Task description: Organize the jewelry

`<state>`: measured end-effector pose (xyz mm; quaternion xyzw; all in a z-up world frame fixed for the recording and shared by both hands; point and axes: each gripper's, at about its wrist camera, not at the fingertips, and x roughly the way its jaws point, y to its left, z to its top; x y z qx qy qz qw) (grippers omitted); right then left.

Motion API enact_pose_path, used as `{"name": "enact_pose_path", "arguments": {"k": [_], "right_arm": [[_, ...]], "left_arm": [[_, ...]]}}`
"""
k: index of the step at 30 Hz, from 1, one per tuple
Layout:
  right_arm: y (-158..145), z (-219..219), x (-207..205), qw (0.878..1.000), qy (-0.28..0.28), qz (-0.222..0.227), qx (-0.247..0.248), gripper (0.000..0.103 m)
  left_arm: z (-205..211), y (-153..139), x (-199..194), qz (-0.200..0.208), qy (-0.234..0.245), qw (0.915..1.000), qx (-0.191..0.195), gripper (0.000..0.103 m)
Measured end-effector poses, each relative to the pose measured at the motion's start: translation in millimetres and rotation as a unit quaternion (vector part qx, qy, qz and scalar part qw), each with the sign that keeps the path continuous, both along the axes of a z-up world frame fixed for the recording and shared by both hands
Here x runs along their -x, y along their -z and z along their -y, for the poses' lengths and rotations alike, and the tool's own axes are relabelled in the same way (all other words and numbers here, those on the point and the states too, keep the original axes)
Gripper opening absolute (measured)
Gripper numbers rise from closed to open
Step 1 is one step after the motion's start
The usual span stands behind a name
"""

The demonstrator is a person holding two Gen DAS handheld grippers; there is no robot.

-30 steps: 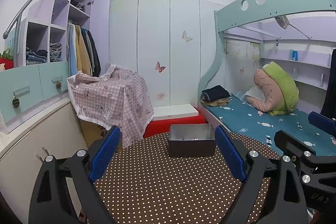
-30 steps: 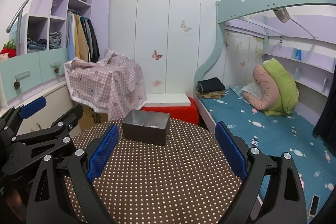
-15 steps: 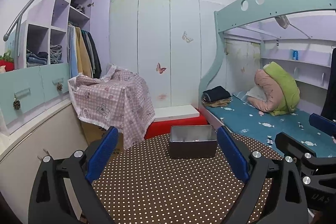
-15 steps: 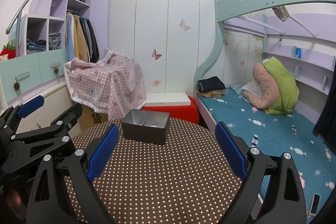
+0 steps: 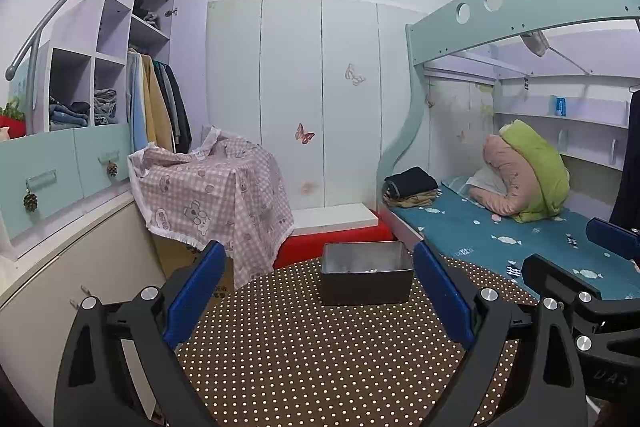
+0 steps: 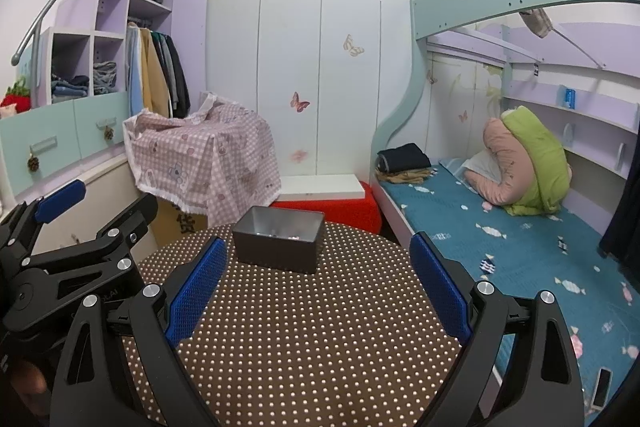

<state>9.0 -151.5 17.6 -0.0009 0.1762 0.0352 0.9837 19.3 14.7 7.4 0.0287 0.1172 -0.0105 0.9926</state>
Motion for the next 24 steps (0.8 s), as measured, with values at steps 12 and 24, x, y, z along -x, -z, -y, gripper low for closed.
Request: {"name": "enact_pose_path", "arguments": {"k": [12,24], "right_arm": [[-1.2,0.1,-0.7,1.0,-0.001,0.001,-0.002,0.09],[-1.9,1.1,-1.2,1.0,0.0,0.001,-0.003,0.09]], "left_arm": [[0.5,-1.0,-0.7,-0.001,0.001,1.0,0.0,0.092],[2.3,-2.0,-1.5,-0.001,0.0,1.0,-0.002,0.092]]}}
